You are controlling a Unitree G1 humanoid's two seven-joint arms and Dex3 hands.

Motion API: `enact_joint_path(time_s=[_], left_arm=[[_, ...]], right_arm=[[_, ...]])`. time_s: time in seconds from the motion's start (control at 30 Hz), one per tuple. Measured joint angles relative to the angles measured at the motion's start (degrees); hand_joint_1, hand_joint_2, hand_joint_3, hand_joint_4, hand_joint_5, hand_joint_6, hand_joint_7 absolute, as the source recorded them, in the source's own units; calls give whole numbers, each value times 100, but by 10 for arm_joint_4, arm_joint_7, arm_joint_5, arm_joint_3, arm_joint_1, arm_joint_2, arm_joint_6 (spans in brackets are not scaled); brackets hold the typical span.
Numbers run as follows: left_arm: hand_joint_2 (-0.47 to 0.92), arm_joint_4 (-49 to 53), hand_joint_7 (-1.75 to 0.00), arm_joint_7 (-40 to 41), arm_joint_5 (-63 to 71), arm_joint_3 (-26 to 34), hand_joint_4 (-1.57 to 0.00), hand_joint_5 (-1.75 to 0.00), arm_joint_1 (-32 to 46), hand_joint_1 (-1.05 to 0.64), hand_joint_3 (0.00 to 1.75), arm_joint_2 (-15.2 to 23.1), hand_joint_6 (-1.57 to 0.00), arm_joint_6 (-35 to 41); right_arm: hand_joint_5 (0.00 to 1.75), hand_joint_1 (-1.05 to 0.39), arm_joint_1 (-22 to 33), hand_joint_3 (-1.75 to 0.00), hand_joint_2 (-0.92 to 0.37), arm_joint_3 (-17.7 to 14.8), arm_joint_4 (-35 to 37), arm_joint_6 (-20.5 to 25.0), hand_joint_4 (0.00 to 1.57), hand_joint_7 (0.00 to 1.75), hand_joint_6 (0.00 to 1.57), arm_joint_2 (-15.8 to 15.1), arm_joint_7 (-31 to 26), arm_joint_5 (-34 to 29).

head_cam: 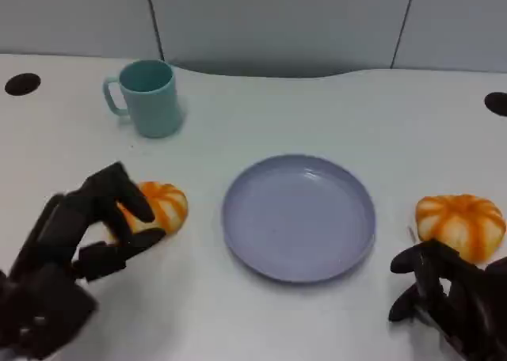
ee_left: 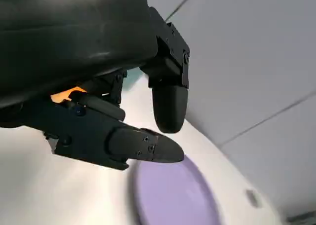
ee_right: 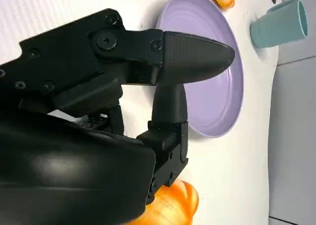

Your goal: Grasp the bread from the table and place it into the plate.

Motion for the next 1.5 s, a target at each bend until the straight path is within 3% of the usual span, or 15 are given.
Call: enact_joint_path(time_s=[0.03, 0.07, 0.1, 0.13, 0.23, 0.33, 0.7, 0.87, 1.13, 1.3, 1.33, 1.37, 1.4, 1.43, 1.5], left_arm=[[92, -3, -97, 19, 46, -11, -43, -128, -12, -60, 8, 18, -46, -2], [92, -9, -50, 33, 99, -25, -33, -83, -26, -65, 9, 42, -44, -2], [92, -17, -29, 41, 148, -41, -33, -63, -40, -67, 9, 65, -46, 1], [92, -30, -12, 40, 198, -61, -16, -37, -55, -73, 8, 92, -32, 12], [92, -63, -1, -7, 317, -122, -7, -20, -107, -77, 7, 163, -24, 74], [91, -66, 0, -22, 338, -152, -1, -4, -126, -84, 4, 178, -12, 111], [92, 158, 0, -57, 322, -270, 0, 0, -257, -90, 4, 167, -1, 136], [92, 296, 0, -63, 296, -310, 0, 0, -323, -88, 2, 120, -2, 151], [90, 481, -3, 22, 295, -375, -3, -1, -388, -83, 1, 59, -8, 166], [86, 572, -4, 94, 292, -399, -14, -6, -411, -70, 0, 17, -17, 193], [85, 580, -50, 102, 288, -401, -24, -54, -413, -54, 0, 14, -32, 196], [85, 585, -76, 114, 286, -401, -22, -82, -414, -49, 0, 12, -31, 196], [88, 589, -131, 133, 283, -401, -25, -134, -413, -38, 2, 10, -27, 197], [90, 593, -152, 155, 278, -399, -27, -154, -412, -33, 2, 8, -26, 196], [91, 597, -170, 198, 262, -392, -29, -170, -408, -30, 2, 5, -26, 191]], right_arm=[[175, -31, 0, -62, -92, 0, 0, 0, 55, 169, 37, 1, 0, 0], [175, -31, 0, -61, -92, 0, 0, 0, 56, 169, 37, 3, 0, 0], [175, -32, -1, -61, -92, 0, 0, 0, 57, 169, 37, 3, 0, 0], [175, -32, -1, -60, -92, 0, 0, 0, 57, 169, 37, 4, 0, 0], [175, -32, -4, -59, -92, 0, 1, 1, 57, 169, 38, 6, -3, 0], [175, -33, -3, -59, -92, -1, 1, 1, 57, 168, 38, 7, -6, 0], [175, -33, 3, -60, -92, 1, -8, 5, 54, 168, 38, 6, -6, 0], [175, -31, 9, -61, -92, 2, -20, 14, 53, 168, 38, 5, -6, -1], [175, -31, 18, -61, -92, 1, -29, 15, 52, 168, 38, 1, -5, -1], [175, -32, 25, -61, -92, 1, -39, 18, 49, 166, 37, 1, -6, -1], [175, -32, 26, -61, -92, 1, -41, 21, 51, 166, 37, 1, -7, -1], [175, -32, 27, -60, -92, 1, -42, 21, 51, 167, 37, 1, -7, -2], [175, -32, 28, -60, -92, 1, -43, 21, 52, 166, 37, 1, -8, -2], [175, -32, 28, -61, -92, 1, -43, 21, 52, 166, 38, 1, -8, -2], [175, -32, 29, -61, -92, 2, -45, 21, 51, 166, 38, 1, -11, -5]])
